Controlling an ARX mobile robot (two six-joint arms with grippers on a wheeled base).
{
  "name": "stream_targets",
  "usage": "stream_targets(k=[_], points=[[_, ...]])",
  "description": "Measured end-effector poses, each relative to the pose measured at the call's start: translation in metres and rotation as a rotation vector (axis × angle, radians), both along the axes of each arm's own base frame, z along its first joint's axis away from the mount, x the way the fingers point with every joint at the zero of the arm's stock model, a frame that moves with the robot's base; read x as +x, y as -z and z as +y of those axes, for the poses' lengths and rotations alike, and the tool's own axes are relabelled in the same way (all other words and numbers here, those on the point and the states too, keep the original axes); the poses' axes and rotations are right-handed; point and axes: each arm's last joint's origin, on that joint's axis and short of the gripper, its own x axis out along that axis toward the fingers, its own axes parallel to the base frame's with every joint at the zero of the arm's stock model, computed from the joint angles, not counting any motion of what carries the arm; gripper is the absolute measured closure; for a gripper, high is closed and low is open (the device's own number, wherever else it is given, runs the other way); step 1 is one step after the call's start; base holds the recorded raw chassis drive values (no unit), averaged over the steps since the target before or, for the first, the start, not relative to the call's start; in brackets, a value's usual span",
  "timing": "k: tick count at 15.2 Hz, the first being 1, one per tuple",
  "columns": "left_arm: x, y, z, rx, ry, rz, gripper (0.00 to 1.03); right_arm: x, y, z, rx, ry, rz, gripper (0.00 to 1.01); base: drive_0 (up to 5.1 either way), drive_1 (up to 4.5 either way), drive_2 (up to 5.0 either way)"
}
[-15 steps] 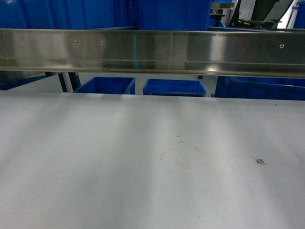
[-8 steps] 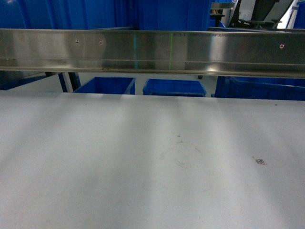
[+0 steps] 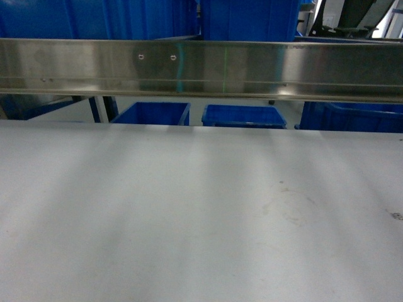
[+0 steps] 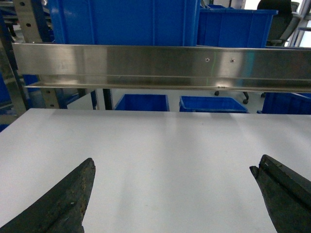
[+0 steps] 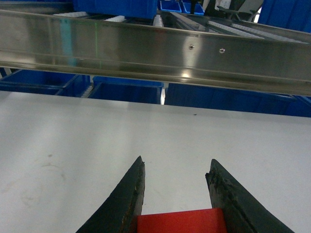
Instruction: Place magnetic block on left shelf second layer
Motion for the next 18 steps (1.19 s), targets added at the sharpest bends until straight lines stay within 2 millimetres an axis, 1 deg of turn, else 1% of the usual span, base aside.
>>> stream_targets(k=[18], points=[[0.0000,0.0001,0.0000,0.000,0.000,0.001,0.05,0.0000,0.0003,0.0002,0.001,-0.003,0.003,0.67,-4.9,2.37,2.6]])
